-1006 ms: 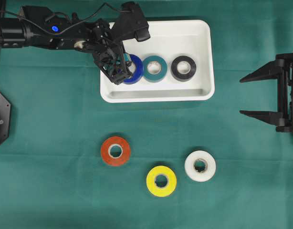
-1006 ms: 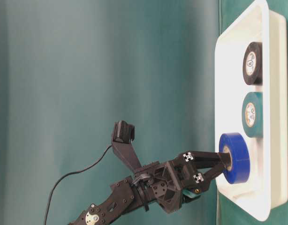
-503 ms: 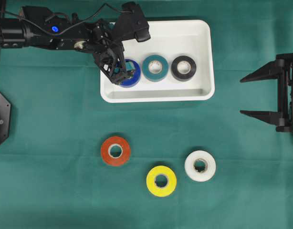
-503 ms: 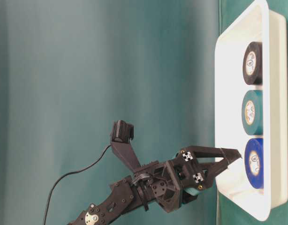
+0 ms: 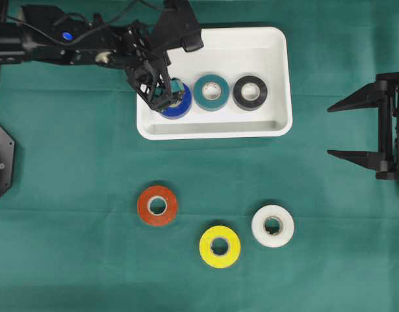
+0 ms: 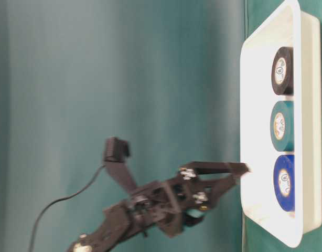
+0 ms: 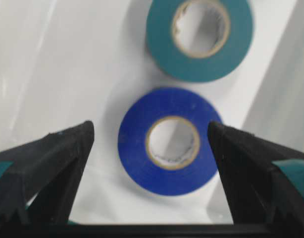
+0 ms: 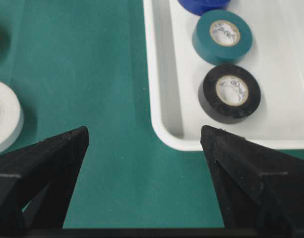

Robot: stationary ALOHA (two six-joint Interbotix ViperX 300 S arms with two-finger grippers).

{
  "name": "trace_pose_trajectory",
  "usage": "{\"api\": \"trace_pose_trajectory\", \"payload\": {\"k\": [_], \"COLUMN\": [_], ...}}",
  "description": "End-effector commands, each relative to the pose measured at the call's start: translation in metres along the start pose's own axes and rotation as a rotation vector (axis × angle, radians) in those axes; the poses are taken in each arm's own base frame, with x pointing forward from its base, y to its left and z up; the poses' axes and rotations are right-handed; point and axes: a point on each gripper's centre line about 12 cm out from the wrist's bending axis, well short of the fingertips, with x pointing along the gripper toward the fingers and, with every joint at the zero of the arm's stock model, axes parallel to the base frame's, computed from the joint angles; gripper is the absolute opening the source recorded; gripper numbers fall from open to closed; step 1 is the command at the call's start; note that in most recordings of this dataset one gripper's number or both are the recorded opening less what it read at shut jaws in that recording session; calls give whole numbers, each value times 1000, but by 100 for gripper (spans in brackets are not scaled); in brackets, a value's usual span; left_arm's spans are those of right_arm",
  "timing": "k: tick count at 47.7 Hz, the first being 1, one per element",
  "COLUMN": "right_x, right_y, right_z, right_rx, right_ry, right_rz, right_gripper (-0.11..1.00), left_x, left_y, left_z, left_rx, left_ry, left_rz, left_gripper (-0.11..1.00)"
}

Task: Pick up the tape from a random location and place it into the white case.

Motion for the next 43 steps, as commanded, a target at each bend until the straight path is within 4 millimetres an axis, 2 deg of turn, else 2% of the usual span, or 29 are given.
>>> {"api": "trace_pose_trajectory", "payload": {"k": [1, 9, 17, 34, 43], "right_x": [-3, -3, -3, -4, -4], "right_y": [0, 0, 0, 0, 0], "right_z": [13, 16, 16, 18, 18], "right_rx": [3, 5, 6, 7, 9], "right_ry": [-29, -34, -34, -37, -36], "right_rz": [0, -1, -1, -2, -2], "right_gripper": [89, 89, 89, 89, 89], "left_x": [-30, -49, -48, -49, -49], "left_y": [-5, -7, -9, -27, -47], "left_z": [22, 32, 30, 28, 25], "left_rx": [7, 10, 16, 53, 89], "left_ry": [-81, -101, -96, -95, -93], "left_rz": [-10, -13, -16, -42, -71], "left_gripper": [100, 100, 100, 100, 100]}}
